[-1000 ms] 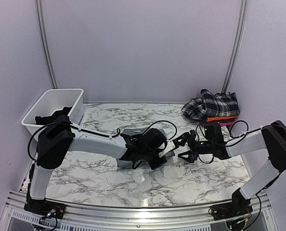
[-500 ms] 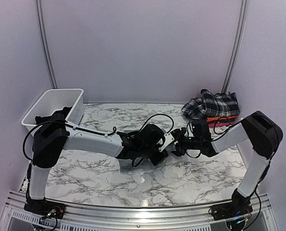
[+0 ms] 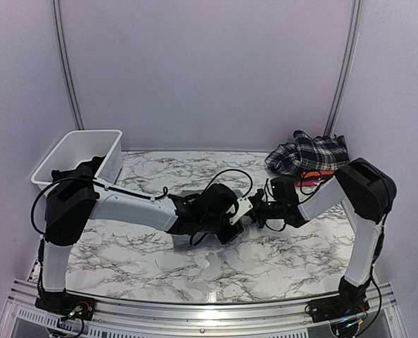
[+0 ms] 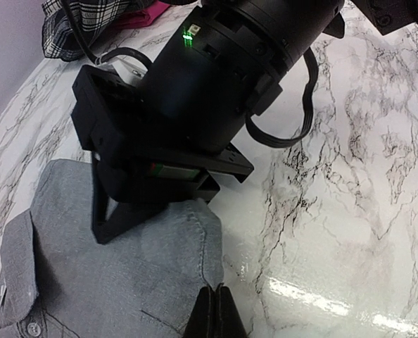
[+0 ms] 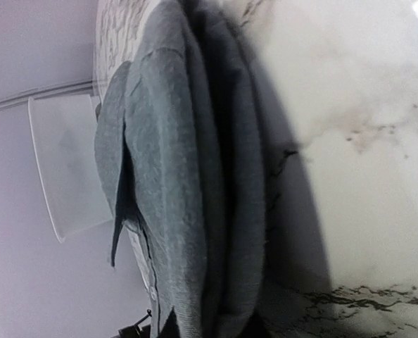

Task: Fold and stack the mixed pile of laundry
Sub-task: Pass from the left arm to the right

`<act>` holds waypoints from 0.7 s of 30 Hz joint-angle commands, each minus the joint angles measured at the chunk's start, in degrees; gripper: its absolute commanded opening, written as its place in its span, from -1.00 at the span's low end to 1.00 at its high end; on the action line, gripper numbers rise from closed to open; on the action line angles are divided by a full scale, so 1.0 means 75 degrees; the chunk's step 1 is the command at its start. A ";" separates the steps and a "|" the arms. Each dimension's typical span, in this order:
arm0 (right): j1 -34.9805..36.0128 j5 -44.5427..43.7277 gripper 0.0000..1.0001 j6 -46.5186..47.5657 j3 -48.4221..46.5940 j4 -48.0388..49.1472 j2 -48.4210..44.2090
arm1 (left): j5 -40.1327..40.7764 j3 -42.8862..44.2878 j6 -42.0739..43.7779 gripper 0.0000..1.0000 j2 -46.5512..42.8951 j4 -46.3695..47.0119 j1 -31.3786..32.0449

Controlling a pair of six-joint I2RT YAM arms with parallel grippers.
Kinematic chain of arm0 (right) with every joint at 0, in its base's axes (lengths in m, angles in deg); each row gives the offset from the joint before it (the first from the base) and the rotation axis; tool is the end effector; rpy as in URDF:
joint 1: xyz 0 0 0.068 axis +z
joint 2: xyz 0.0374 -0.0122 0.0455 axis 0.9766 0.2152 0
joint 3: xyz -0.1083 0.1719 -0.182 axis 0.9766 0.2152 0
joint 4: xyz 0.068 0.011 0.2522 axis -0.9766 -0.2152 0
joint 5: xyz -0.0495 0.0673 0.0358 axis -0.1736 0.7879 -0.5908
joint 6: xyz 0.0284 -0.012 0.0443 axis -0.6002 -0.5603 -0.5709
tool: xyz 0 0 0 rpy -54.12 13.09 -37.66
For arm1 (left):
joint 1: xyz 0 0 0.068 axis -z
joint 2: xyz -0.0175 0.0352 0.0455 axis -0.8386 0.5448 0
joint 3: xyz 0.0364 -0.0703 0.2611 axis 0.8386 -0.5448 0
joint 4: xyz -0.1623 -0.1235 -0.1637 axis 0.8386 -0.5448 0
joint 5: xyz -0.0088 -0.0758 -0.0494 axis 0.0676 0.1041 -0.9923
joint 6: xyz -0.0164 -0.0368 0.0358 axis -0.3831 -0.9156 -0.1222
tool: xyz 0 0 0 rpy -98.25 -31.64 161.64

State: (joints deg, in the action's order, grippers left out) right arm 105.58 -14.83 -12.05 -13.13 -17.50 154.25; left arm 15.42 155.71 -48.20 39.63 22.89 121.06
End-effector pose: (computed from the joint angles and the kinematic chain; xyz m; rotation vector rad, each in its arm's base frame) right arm 0.3066 0.1834 0.1055 0.6327 2.4252 1.4795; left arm 0.2122 -0.4291 0.1781 1.2583 1.7997 -0.4560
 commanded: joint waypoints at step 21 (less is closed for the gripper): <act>-0.0244 -0.1475 -1.00 0.7495 -0.7034 -0.9123 0.0811 | 0.2532 -0.1641 -0.2095 0.98 -0.2306 -0.1207 -0.1216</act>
State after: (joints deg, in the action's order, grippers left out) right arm 104.36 -18.46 27.08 -55.40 -65.39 157.31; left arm 29.17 144.37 -59.26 23.25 20.42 114.29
